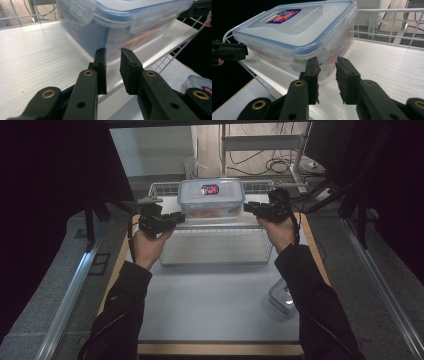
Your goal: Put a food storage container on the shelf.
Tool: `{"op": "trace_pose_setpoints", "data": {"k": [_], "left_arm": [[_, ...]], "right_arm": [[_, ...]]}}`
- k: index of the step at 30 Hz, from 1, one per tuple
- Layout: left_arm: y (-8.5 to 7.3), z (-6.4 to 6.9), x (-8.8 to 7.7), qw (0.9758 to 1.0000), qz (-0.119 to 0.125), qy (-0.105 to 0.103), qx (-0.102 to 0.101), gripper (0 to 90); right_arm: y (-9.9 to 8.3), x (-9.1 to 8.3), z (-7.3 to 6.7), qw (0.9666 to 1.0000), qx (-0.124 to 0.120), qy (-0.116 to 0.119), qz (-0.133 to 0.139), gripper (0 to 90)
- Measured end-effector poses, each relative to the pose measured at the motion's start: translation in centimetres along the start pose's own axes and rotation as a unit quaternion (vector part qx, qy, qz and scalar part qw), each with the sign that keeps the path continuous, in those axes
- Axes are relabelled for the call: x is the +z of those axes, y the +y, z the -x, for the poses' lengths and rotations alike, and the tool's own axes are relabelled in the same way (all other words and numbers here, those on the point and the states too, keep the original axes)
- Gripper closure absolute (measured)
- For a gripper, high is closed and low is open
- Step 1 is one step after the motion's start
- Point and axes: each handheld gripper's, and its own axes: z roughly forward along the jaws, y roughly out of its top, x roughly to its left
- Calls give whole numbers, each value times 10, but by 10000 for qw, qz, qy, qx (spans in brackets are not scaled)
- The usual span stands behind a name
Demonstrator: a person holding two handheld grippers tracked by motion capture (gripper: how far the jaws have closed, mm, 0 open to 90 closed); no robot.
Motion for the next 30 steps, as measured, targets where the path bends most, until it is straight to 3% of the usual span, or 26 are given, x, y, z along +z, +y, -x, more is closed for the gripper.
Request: {"op": "trace_pose_setpoints", "data": {"k": [10, 20, 30], "left_arm": [[-13, 15, -13, 9994, 13, -76, 348, 544], [-38, 33, -28, 9962, -112, 17, 861, 311], [-72, 46, -36, 9961, -185, -110, 856, 175]], "right_arm": [[-13, -13, -10, 9994, -326, 90, 9, 537], [-35, -25, -22, 9976, -679, 129, -45, 380], [-64, -33, -35, 9947, -971, 218, -265, 276]]}}
